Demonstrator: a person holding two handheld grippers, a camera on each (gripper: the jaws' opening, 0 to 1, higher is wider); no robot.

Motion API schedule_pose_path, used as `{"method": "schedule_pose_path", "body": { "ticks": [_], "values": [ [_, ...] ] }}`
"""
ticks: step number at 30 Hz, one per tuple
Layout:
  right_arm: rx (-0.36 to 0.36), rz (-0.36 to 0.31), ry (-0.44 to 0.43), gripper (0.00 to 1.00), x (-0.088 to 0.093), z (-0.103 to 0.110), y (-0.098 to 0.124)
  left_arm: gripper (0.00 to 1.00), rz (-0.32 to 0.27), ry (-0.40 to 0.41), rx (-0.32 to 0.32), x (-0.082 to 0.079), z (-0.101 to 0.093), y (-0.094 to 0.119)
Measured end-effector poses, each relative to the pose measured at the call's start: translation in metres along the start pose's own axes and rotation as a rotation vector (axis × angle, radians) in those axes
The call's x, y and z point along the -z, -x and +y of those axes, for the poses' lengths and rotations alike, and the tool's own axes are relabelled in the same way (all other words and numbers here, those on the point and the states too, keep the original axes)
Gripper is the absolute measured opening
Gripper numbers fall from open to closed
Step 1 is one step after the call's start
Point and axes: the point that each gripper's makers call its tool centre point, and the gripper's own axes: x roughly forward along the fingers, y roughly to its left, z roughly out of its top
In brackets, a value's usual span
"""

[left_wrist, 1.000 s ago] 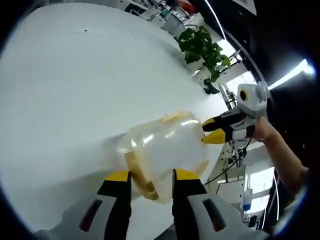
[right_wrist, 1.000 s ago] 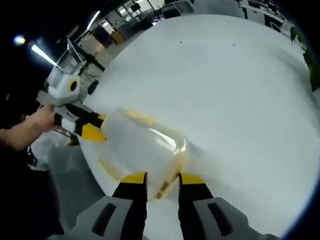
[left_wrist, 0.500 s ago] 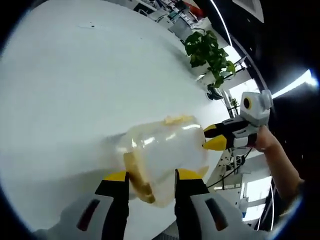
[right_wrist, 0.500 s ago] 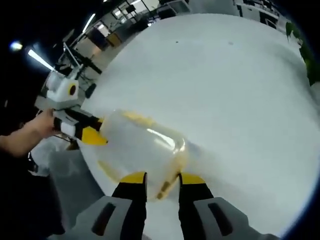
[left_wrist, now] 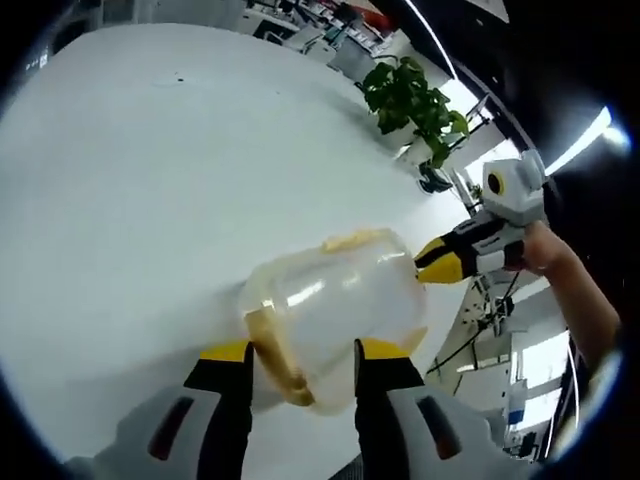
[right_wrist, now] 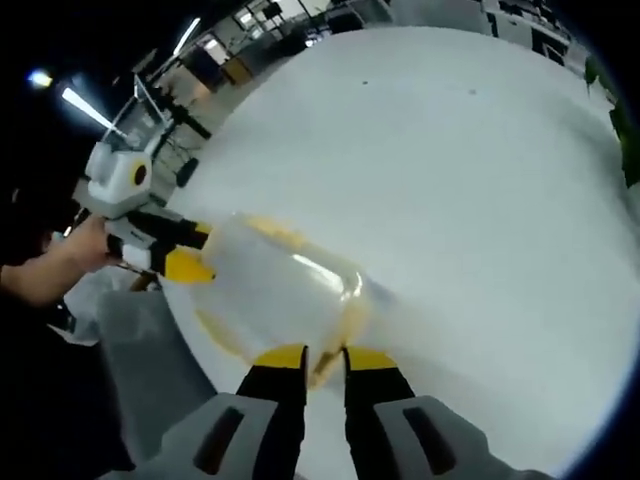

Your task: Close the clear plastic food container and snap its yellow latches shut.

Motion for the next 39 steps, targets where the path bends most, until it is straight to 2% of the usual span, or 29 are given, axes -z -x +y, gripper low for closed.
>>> {"method": "schedule_pose_path", "body": {
  "ticks": [7,9,14,17,19,21,23,30,34,37,39],
  "values": [
    [0.005,-0.011,-0.015,0.12,-0.001,0.002,-0.001,0.39,0.005,-0.016,-0.021,0.001,0.0,0.001],
    [0.011,-0.008,-0.006,0.12,-0.001,0.006,-0.002,0.4,-0.006,-0.025,-0.041,0.0,0.002,0.003],
    [0.021,0.008,0.018,0.12,-0.002,0.01,-0.005,0.45,-0.032,-0.108,-0.108,0.0,0.009,0.011],
    [0.034,0.023,0.036,0.12,-0.004,0.011,-0.006,0.5,-0.042,-0.104,-0.122,-0.001,0.014,0.012],
    [0.039,0.029,0.042,0.12,-0.004,0.01,-0.006,0.46,-0.041,-0.088,-0.109,0.001,0.011,0.012],
    [0.04,0.03,0.044,0.12,-0.004,0.01,-0.006,0.37,-0.035,-0.082,-0.085,0.002,0.005,0.012],
    [0.041,0.025,0.047,0.12,-0.003,0.011,-0.005,0.36,-0.032,-0.125,-0.11,0.001,0.003,0.014],
    [0.043,0.022,0.039,0.11,-0.003,0.011,-0.005,0.34,-0.02,-0.122,-0.126,0.002,0.003,0.014],
    [0.023,0.009,0.007,0.11,-0.002,0.01,-0.005,0.32,-0.02,-0.087,-0.127,0.0,0.003,0.013],
    [0.03,0.013,0.024,0.1,-0.002,0.012,-0.006,0.29,-0.011,-0.038,-0.114,-0.001,0.005,0.013],
    [0.032,0.024,0.02,0.1,-0.002,0.011,-0.006,0.28,-0.019,-0.039,-0.117,-0.002,0.005,0.012]
  ]
}}
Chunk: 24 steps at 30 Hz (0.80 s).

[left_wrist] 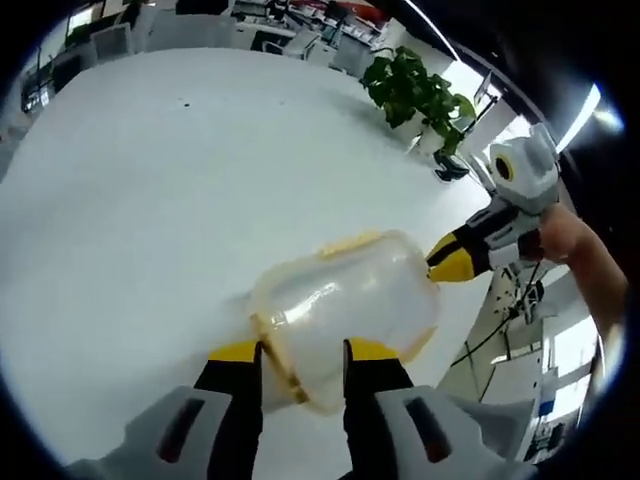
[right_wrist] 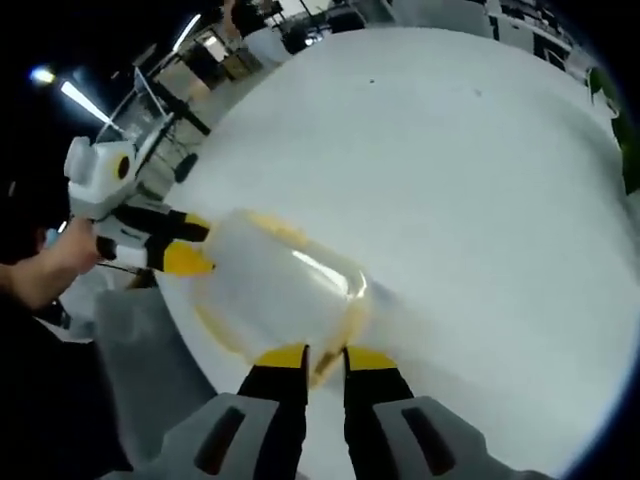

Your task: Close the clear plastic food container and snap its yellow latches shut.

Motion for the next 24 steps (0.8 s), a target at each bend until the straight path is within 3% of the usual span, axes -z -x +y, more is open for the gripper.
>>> {"method": "schedule_pose_path", "body": {
  "ticks": [5,6,8,17,21,24],
  "values": [
    [0.0,0.0,0.009,0.1,0.0,0.0,0.0,0.28,-0.009,0.02,-0.021,0.0,-0.001,-0.001],
    [-0.014,-0.014,-0.017,0.1,-0.001,0.002,0.0,0.28,-0.029,0.074,0.017,-0.002,-0.01,-0.006],
    [-0.031,-0.035,-0.035,0.1,0.0,0.001,0.001,0.28,-0.033,0.036,-0.024,-0.001,0.003,-0.011],
    [-0.018,-0.022,-0.061,0.11,0.001,0.002,0.0,0.3,-0.042,0.01,-0.009,-0.006,0.007,-0.006],
    [0.014,-0.012,-0.041,0.11,0.002,0.003,0.001,0.31,-0.042,0.004,-0.007,-0.006,0.007,-0.004],
    [0.046,-0.023,0.02,0.12,0.002,0.004,0.002,0.32,-0.04,-0.039,0.01,-0.005,0.007,-0.003]
  ]
}}
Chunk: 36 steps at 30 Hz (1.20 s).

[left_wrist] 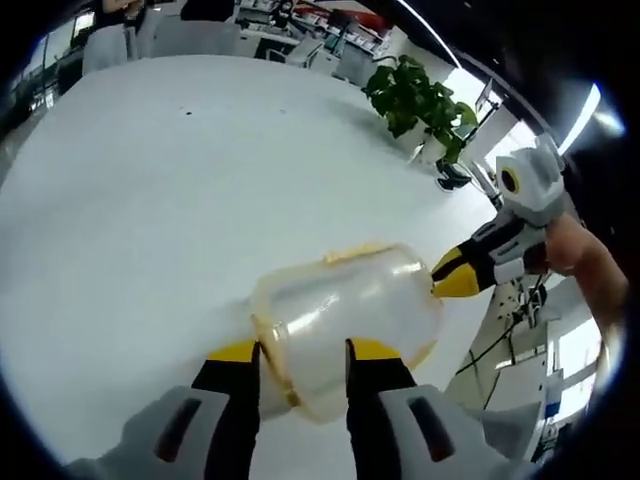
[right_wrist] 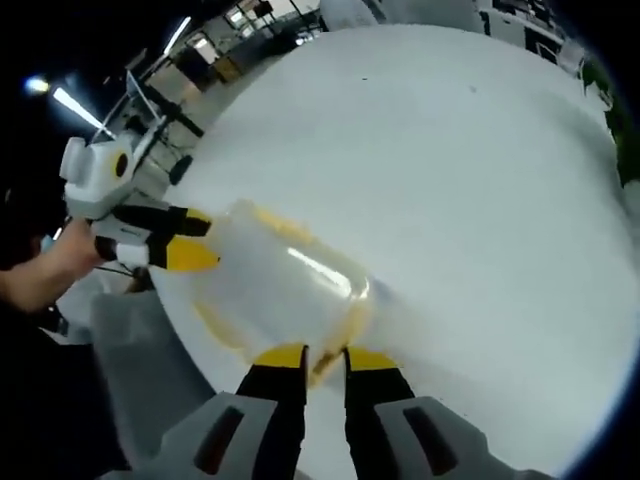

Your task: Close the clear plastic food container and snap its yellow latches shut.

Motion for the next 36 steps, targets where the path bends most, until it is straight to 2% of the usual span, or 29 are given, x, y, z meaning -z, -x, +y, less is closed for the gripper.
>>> {"method": "schedule_pose_path", "body": {
  "ticks": [2,7,11,15,16,18,23,28,36],
  "values": [
    [0.012,-0.006,-0.009,0.12,-0.001,-0.002,0.0,0.34,0.006,-0.021,0.002,0.001,0.0,0.001],
    [0.019,-0.027,0.041,0.14,0.0,0.001,0.0,0.35,-0.01,-0.176,-0.016,-0.004,-0.001,0.007],
    [0.03,-0.023,0.059,0.21,0.004,0.003,0.0,0.36,-0.004,-0.236,-0.025,-0.003,0.0,0.01],
    [0.039,-0.026,0.112,0.24,0.006,0.002,0.002,0.36,-0.005,-0.312,-0.024,-0.004,0.0,0.014],
    [0.041,-0.027,0.12,0.24,0.006,0.003,0.002,0.36,-0.022,-0.355,-0.011,-0.008,-0.001,0.016],
    [0.065,-0.025,0.177,0.24,0.005,0.0,0.004,0.37,-0.031,-0.399,-0.012,-0.011,-0.004,0.02],
    [0.079,-0.044,0.25,0.24,-0.003,0.001,0.011,0.39,-0.04,-0.407,0.027,-0.015,-0.014,0.023],
    [0.069,-0.054,0.266,0.26,-0.009,0.008,0.011,0.4,-0.041,-0.489,0.05,-0.019,-0.018,0.022],
    [0.053,-0.076,0.305,0.25,-0.019,0.015,0.007,0.41,-0.025,-0.571,0.075,-0.02,-0.024,0.02]
  ]
}}
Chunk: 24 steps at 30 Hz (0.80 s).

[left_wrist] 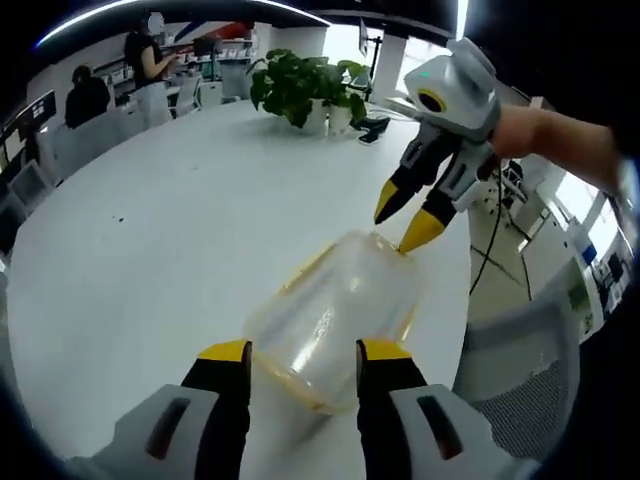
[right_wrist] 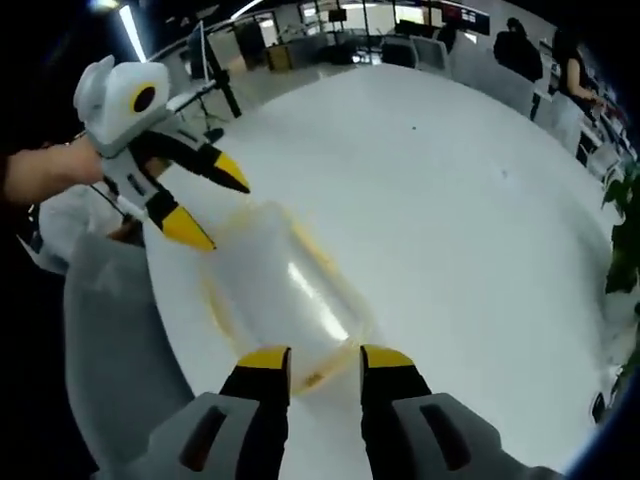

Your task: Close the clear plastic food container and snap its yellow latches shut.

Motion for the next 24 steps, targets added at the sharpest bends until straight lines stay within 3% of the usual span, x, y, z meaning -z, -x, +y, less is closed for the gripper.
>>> {"method": "schedule_pose_path", "body": {
  "ticks": [14,24],
  "values": [
    [-0.035,-0.011,0.074,0.24,-0.009,0.009,-0.002,0.4,0.01,-0.07,0.056,-0.003,-0.002,-0.003],
    [-0.062,-0.028,0.143,0.3,-0.014,0.02,-0.007,0.44,0.011,-0.093,0.089,-0.007,-0.008,-0.008]
  ]
}}
